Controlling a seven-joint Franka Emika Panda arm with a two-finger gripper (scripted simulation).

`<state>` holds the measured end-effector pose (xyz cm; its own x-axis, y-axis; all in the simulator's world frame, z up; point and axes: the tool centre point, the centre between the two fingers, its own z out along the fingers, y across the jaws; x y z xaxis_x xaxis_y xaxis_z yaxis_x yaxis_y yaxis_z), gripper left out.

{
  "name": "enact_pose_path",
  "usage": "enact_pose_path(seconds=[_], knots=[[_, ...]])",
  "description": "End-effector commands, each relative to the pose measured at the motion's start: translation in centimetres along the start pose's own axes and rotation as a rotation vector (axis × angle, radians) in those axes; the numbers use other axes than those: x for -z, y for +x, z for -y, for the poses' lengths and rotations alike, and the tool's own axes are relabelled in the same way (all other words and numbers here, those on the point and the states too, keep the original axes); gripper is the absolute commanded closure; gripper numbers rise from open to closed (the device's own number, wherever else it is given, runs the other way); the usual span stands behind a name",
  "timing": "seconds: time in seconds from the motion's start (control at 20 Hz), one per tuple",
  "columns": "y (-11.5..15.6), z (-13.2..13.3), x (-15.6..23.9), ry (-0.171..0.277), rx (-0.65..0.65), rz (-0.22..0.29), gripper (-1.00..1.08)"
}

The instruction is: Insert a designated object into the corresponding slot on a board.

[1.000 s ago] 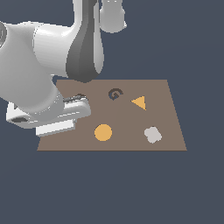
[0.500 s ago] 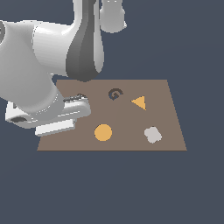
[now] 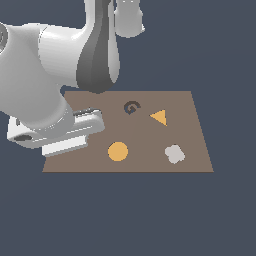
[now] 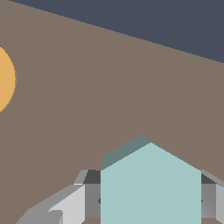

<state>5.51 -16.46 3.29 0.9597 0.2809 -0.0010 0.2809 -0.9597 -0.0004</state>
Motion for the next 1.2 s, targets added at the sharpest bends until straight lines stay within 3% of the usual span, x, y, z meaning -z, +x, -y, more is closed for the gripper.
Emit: enact_pose_path(seconds=[0.0, 0.55, 1.15], knots=[[0.1, 0.1, 0.0, 0.000, 0.033, -0.001, 1.08], [0.7, 1.5, 0.1, -0.001, 0.308, -0.001, 1.08], [0.9, 4.1, 0.3, -0.002, 0.806, -0.001, 1.08]])
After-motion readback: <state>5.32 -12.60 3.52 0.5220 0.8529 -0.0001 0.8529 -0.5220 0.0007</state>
